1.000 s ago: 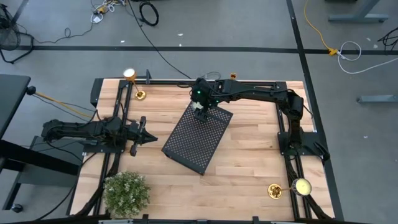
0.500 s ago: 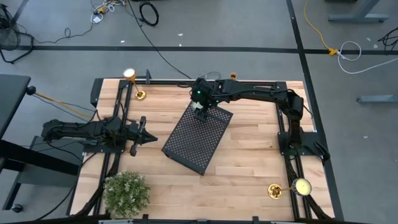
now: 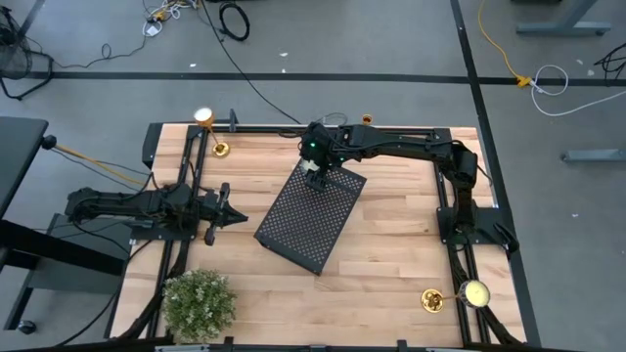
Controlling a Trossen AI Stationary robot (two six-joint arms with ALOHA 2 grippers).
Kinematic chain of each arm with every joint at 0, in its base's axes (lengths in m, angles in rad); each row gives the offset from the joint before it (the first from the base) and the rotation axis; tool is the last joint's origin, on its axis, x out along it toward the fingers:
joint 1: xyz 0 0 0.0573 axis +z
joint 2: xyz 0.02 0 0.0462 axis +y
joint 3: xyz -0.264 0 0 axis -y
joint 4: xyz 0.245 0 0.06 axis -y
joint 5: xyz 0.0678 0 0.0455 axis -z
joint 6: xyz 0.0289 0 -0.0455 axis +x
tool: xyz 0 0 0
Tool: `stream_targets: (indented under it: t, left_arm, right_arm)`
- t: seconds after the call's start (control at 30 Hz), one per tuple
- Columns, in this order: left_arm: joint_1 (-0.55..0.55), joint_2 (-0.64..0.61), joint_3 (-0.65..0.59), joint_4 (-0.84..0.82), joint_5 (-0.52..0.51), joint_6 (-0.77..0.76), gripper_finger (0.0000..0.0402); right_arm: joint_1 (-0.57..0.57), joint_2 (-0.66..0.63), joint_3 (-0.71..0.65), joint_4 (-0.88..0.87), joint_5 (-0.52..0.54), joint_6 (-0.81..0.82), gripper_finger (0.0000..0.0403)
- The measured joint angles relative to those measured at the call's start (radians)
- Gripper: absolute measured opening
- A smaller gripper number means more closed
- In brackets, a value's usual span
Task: Stock candles on shelf
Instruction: Put the blue scented candle on the shelf
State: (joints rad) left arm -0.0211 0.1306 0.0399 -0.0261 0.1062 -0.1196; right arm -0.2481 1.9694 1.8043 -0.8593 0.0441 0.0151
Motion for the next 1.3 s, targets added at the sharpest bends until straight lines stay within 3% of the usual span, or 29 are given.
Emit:
stream_targets:
  t: [0.67, 1.3]
  left_arm:
    - [0.0, 0.0, 0.0, 0.0, 0.0, 0.0, 0.0014]
    - [0.0, 0.0, 0.0, 0.0, 0.0, 0.0, 0.0014]
  right_arm:
    - [0.0, 0.0, 0.0, 0.006, 0.0, 0.015, 0.0302]
    - [0.0, 0.0, 0.0, 0.006, -0.011, 0.01, 0.0355]
